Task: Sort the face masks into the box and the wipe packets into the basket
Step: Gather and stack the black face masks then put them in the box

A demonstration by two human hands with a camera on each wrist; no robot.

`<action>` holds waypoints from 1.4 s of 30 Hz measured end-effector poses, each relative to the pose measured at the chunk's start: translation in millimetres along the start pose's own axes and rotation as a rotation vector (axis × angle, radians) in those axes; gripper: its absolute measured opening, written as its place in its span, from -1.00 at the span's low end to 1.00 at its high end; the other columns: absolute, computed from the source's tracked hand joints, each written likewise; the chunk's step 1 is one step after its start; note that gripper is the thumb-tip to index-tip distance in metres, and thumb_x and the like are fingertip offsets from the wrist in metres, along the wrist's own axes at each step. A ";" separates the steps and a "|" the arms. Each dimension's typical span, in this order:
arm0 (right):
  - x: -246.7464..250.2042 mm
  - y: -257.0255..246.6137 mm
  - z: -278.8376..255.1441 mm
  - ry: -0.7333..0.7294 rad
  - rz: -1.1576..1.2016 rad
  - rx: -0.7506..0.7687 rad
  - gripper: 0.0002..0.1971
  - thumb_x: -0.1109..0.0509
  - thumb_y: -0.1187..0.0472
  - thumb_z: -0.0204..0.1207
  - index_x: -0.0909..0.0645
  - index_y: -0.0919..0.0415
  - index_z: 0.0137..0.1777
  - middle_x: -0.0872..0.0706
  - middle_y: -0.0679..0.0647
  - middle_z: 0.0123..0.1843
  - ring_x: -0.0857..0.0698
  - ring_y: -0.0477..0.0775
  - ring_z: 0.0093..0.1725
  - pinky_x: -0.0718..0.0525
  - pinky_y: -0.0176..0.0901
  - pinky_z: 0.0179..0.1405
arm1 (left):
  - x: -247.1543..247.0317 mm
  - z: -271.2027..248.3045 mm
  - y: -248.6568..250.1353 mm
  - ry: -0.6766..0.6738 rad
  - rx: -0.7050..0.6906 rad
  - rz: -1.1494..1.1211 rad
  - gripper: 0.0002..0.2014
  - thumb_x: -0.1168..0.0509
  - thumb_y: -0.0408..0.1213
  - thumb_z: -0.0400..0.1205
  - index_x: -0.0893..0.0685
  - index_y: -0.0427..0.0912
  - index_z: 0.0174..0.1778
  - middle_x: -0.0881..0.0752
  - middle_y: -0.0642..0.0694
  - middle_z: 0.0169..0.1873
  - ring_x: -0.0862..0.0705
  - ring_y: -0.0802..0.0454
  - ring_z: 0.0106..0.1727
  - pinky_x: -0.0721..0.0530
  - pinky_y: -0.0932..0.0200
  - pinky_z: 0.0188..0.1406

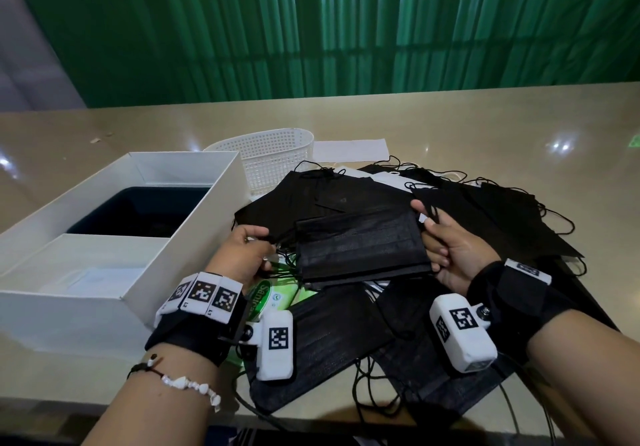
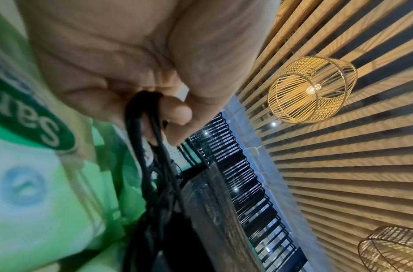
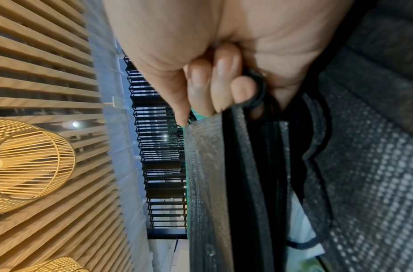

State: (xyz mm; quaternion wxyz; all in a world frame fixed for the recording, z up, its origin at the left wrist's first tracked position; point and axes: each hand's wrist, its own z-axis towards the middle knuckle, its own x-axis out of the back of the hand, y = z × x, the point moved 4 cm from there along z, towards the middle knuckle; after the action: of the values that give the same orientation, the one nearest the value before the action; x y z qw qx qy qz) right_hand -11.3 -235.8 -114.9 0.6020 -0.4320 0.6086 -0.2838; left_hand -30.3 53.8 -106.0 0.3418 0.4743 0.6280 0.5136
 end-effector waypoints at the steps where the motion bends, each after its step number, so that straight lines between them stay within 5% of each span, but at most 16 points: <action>1: -0.3 -0.1 -0.4 0.005 -0.007 0.002 -0.68 -0.02 0.28 0.69 -0.59 -0.03 0.14 -0.20 -0.08 -0.70 -0.15 -0.19 -0.76 -0.15 -0.43 -0.69 | 0.7 0.7 -3.0 -0.008 0.006 0.060 -0.74 -0.23 -0.59 0.56 -0.50 -0.08 -0.18 -0.59 -0.15 -0.32 -0.39 0.24 -0.79 -0.39 0.38 -0.70; 5: -1.4 -0.4 -1.6 0.004 -0.026 0.000 -0.65 -0.02 0.31 0.68 -0.57 -0.06 0.17 -0.20 -0.09 -0.69 -0.14 -0.20 -0.76 -0.16 -0.45 -0.71 | -2.5 -1.0 -6.3 -0.071 0.020 0.198 -0.88 -0.33 -0.39 0.59 -0.57 -0.11 -0.21 -0.67 -0.12 -0.32 -0.33 0.26 -0.80 -0.32 0.39 -0.70; 12: -1.0 -0.9 -4.0 0.013 -0.057 0.002 -0.61 -0.02 0.36 0.67 -0.57 -0.09 0.17 -0.19 -0.09 -0.68 -0.15 -0.20 -0.74 -0.12 -0.41 -0.68 | -9.0 -9.9 10.9 -0.167 -0.108 0.457 -0.77 -0.40 -0.09 0.54 -0.57 -0.13 -0.31 -0.55 0.14 -0.61 -0.34 0.20 -0.65 -0.28 0.40 -0.74; 16: -1.4 -1.2 -3.6 0.016 -0.065 0.005 -0.61 -0.02 0.37 0.67 -0.56 -0.09 0.18 -0.19 -0.10 -0.68 -0.15 -0.20 -0.74 -0.13 -0.41 -0.67 | -11.3 -9.4 7.0 -0.273 -0.075 0.521 -0.81 -0.49 -0.16 0.47 -0.69 -0.20 -0.22 -0.60 0.08 -0.51 -0.50 0.18 -0.49 -0.42 0.32 -0.47; 20: -0.2 -1.3 -3.1 0.018 -0.069 0.007 -0.60 -0.02 0.37 0.67 -0.56 -0.11 0.18 -0.19 -0.10 -0.67 -0.15 -0.20 -0.73 -0.12 -0.40 -0.67 | -9.3 -9.3 8.4 -0.212 -0.097 0.547 -0.82 -0.44 -0.27 0.51 -0.66 -0.14 -0.41 -0.59 0.14 -0.66 -0.47 0.21 -0.57 -0.42 0.38 -0.54; 23: 1.9 -0.4 -1.7 0.031 -0.091 0.014 -0.59 -0.04 0.37 0.67 -0.56 -0.14 0.17 -0.19 -0.09 -0.66 -0.14 -0.19 -0.73 -0.11 -0.38 -0.66 | -4.4 -5.6 15.4 -0.130 -0.098 0.375 -0.77 -0.40 -0.31 0.53 -0.59 -0.16 -0.45 -0.64 0.06 -0.62 -0.47 0.15 -0.61 -0.45 0.36 -0.58; 26: 2.2 0.8 0.0 0.043 -0.118 0.011 -0.60 -0.05 0.37 0.66 -0.55 -0.16 0.18 -0.20 -0.09 -0.65 -0.15 -0.19 -0.73 -0.14 -0.38 -0.69 | -5.3 -4.0 27.4 -0.076 -0.080 -0.001 -0.82 -0.27 -0.38 0.54 -0.51 -0.19 -0.39 -0.63 -0.03 -0.52 -0.53 0.16 -0.54 -0.51 0.30 -0.41; 29: 0.7 1.0 -0.4 0.041 -0.122 -0.003 -0.59 -0.06 0.37 0.66 -0.51 -0.17 0.21 -0.21 -0.09 -0.66 -0.15 -0.20 -0.74 -0.18 -0.39 -0.72 | -9.5 -10.5 39.9 -0.175 -0.101 -0.435 -0.75 -0.05 -0.44 0.64 -0.44 -0.20 -0.37 -0.70 -0.03 -0.55 -0.68 0.09 -0.41 -0.70 0.30 -0.35; 32: 0.3 0.4 -1.8 0.036 -0.128 -0.023 -0.58 -0.07 0.37 0.66 -0.49 -0.20 0.23 -0.21 -0.10 -0.66 -0.16 -0.20 -0.73 -0.19 -0.37 -0.71 | -15.3 -23.5 53.8 -0.344 -0.133 -0.682 -0.82 -0.14 -0.45 0.51 -0.47 -0.22 -0.41 -0.62 -0.11 -0.58 -0.66 -0.01 -0.43 -0.78 0.18 -0.23; 34: 0.4 0.4 -2.4 0.038 -0.139 -0.029 -0.58 -0.08 0.37 0.66 -0.48 -0.22 0.24 -0.21 -0.10 -0.65 -0.17 -0.19 -0.73 -0.20 -0.37 -0.71 | -18.7 -29.6 60.5 -0.447 -0.150 -0.734 -0.93 -0.38 -0.36 0.25 -0.60 -0.22 -0.47 -0.49 -0.06 -0.67 -0.56 0.04 -0.56 -0.78 0.13 -0.27; 36: 0.0 0.5 -2.2 0.043 -0.150 -0.024 -0.57 -0.09 0.37 0.65 -0.47 -0.23 0.24 -0.22 -0.09 -0.65 -0.16 -0.19 -0.73 -0.19 -0.36 -0.70 | -23.3 -33.9 63.5 -0.573 -0.162 -0.699 -0.76 -0.54 -0.27 0.09 -0.73 -0.19 -0.37 -0.37 0.01 -0.74 -0.41 0.13 -0.68 -0.69 0.23 -0.41; 39: 0.3 0.8 -1.2 0.044 -0.152 -0.017 -0.57 -0.09 0.38 0.65 -0.48 -0.23 0.24 -0.23 -0.10 -0.65 -0.16 -0.19 -0.72 -0.19 -0.36 -0.69 | -28.8 -37.8 66.2 -0.684 -0.166 -0.650 -0.47 -0.58 -0.19 0.13 -0.75 -0.15 0.05 -0.32 0.06 -0.74 -0.30 0.18 -0.71 -0.53 0.32 -0.53; 42: 0.6 0.8 -1.1 0.044 -0.143 -0.007 -0.56 -0.09 0.38 0.65 -0.48 -0.22 0.25 -0.23 -0.10 -0.65 -0.16 -0.19 -0.72 -0.18 -0.34 -0.69 | -30.8 -40.8 69.3 -0.662 -0.168 -0.598 -0.30 -0.57 -0.15 0.13 -0.65 -0.06 0.26 -0.33 0.03 -0.66 -0.28 0.18 -0.68 -0.50 0.31 -0.54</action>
State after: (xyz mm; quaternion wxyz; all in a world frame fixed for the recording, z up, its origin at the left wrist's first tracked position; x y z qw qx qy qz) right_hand -12.5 -236.1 -115.8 0.5650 -0.4703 0.5903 -0.3334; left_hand -41.0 13.1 -30.8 0.6949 0.3814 0.5503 0.2623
